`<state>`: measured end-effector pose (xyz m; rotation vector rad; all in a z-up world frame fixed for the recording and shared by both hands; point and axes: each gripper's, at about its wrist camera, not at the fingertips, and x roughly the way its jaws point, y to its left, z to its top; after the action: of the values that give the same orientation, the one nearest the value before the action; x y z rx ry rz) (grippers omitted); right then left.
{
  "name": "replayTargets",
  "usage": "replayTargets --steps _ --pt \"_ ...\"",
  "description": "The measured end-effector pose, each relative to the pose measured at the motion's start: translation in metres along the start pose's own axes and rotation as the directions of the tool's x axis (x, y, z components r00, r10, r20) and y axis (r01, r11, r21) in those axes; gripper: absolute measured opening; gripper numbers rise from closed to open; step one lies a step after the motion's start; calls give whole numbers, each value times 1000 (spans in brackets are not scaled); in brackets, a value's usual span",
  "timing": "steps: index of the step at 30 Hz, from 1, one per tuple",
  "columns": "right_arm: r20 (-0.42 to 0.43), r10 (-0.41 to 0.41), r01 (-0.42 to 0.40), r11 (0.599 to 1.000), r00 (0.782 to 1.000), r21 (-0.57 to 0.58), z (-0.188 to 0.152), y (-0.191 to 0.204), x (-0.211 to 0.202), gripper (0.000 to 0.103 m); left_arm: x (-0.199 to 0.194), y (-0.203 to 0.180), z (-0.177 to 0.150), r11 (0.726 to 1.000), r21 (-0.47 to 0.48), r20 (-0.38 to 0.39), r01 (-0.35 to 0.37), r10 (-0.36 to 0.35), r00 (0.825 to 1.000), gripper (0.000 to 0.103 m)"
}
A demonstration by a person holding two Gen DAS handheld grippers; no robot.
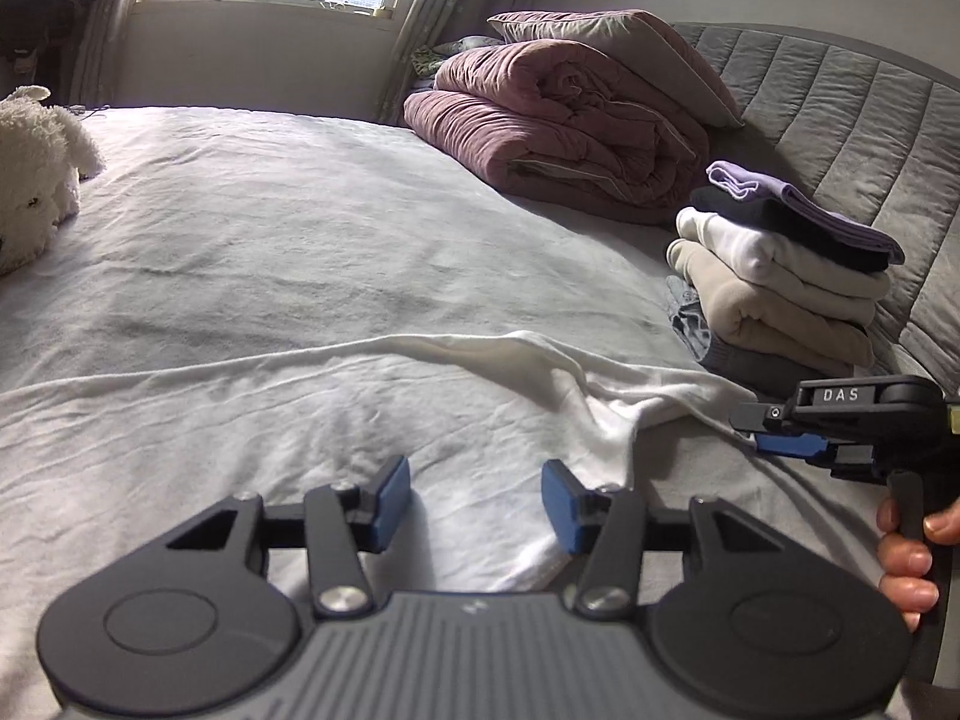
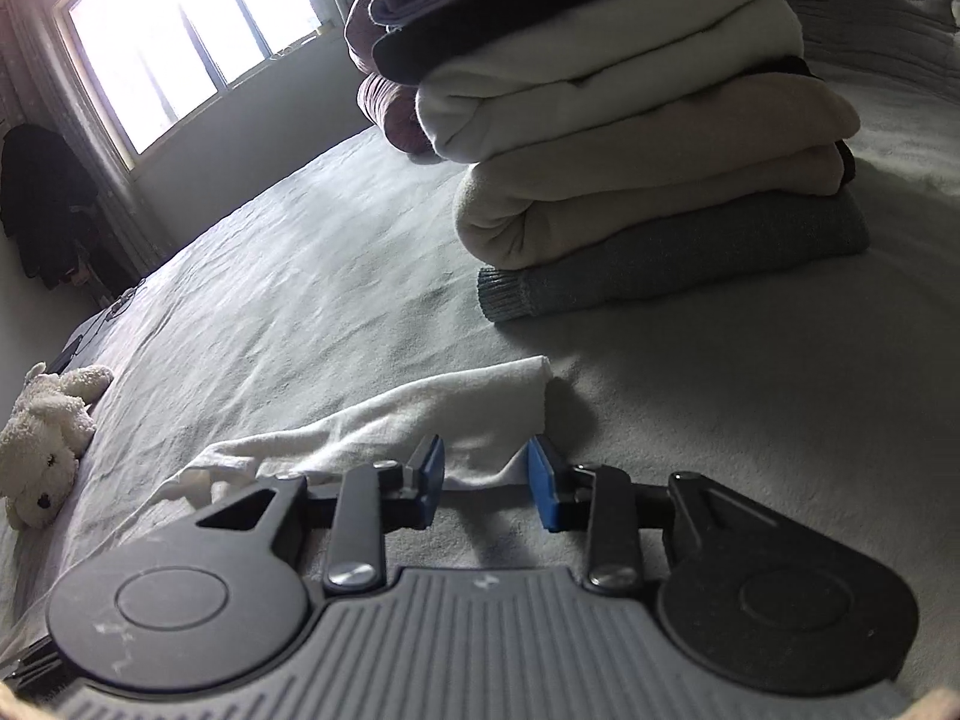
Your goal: Fold clothes
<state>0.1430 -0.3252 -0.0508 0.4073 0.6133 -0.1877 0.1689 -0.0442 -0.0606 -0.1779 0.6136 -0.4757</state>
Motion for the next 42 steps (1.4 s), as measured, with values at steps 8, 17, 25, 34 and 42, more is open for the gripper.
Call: replayTargets --steps 8,17,25,34,42 --pt "43 -6 4 999 999 46 4 -3 -12 2 0 3 0 1000 -22 -1 18 -18 1000 51" --pt "101 -10 12 1000 995 -18 39 19 -3 2 1 4 1 1000 -20 -2 20 -20 1000 51" --pt "118 22 -18 999 993 -29 78 26 35 1 0 3 1 1000 -21 -2 22 -22 1000 52" --pt "72 25 -17 994 997 -106 85 34 57 13 0 4 0 999 -21 -3 26 -26 1000 53" --pt "17 16 -16 1000 1000 6 61 8 28 37 0 3 0 999 -20 -3 26 -26 1000 53"
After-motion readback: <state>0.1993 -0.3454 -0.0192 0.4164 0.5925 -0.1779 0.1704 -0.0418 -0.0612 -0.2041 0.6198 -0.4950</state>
